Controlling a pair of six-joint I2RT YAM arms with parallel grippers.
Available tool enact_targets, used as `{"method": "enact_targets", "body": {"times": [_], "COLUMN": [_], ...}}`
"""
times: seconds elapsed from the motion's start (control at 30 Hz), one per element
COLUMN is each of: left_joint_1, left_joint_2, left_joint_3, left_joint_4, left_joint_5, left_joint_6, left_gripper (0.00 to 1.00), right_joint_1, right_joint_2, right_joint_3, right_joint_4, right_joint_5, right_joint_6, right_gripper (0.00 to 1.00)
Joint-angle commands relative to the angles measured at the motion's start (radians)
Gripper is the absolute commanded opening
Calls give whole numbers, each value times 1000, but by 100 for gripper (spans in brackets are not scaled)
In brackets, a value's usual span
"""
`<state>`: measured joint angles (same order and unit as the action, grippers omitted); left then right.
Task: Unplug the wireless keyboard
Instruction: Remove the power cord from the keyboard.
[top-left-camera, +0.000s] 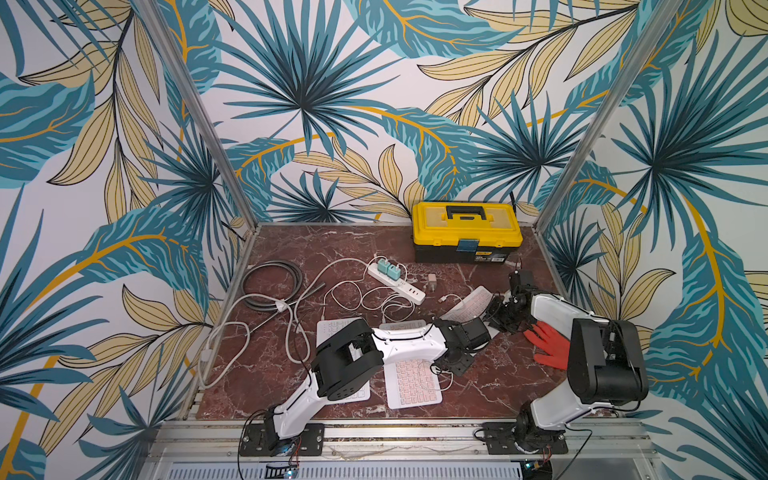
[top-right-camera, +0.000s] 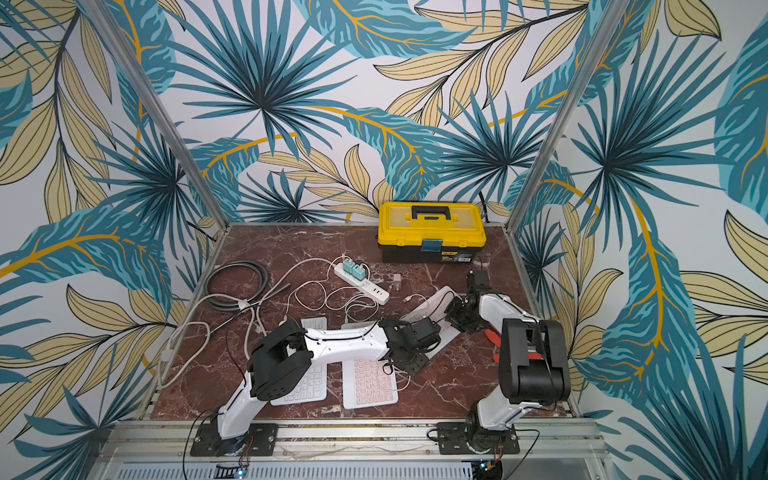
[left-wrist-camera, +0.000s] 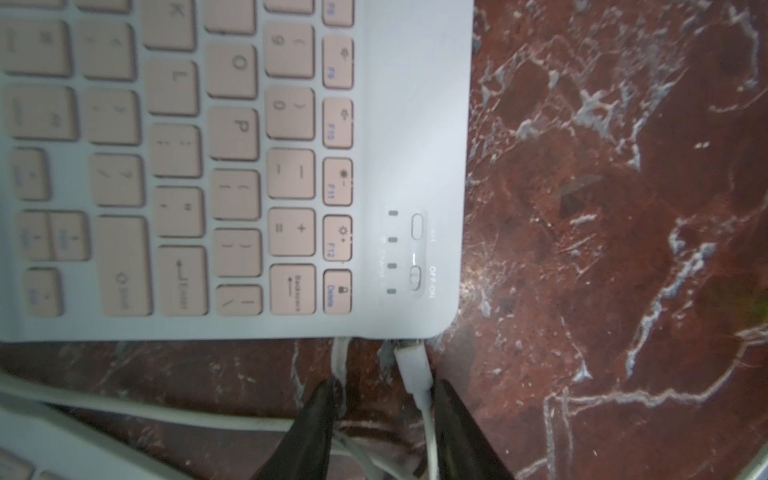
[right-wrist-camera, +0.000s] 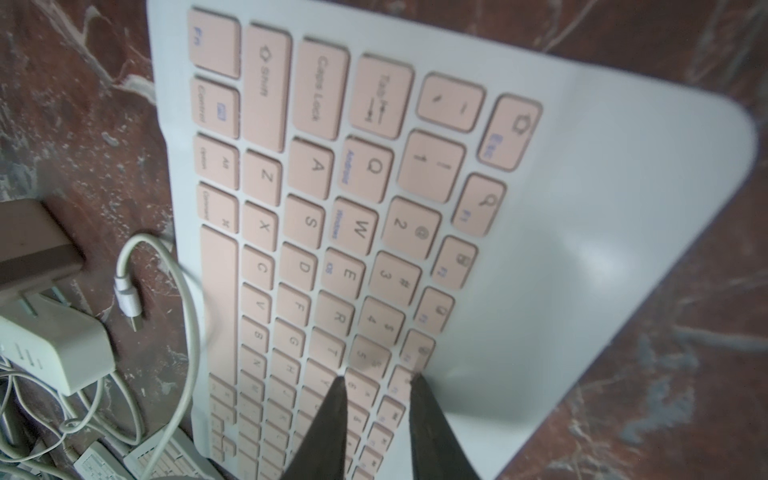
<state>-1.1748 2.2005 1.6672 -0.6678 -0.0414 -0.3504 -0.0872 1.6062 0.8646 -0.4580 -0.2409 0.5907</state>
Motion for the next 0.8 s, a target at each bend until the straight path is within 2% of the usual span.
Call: {"method": "enact_targets", "body": {"times": [0.0, 0.27, 0.77], "left_joint_1": [-6, -36, -63], "left_joint_2": [37, 95, 175], "left_joint_3": [21, 89, 195], "left_joint_4": [2, -34, -216], "left_joint_5": [-11, -60, -68], "left_joint_6": [-5, 8, 49], "left_gripper": [41, 40, 23], "right_joint_1": [-14, -20, -34], "right_joint_2": [1, 13, 27], "right_joint_3": [-38, -57, -79], "right_joint_4": [-49, -28, 9], "right_joint_5": [16, -1, -27], "right_joint_6": [-10, -14, -9], "right_gripper": [29, 29, 29]}}
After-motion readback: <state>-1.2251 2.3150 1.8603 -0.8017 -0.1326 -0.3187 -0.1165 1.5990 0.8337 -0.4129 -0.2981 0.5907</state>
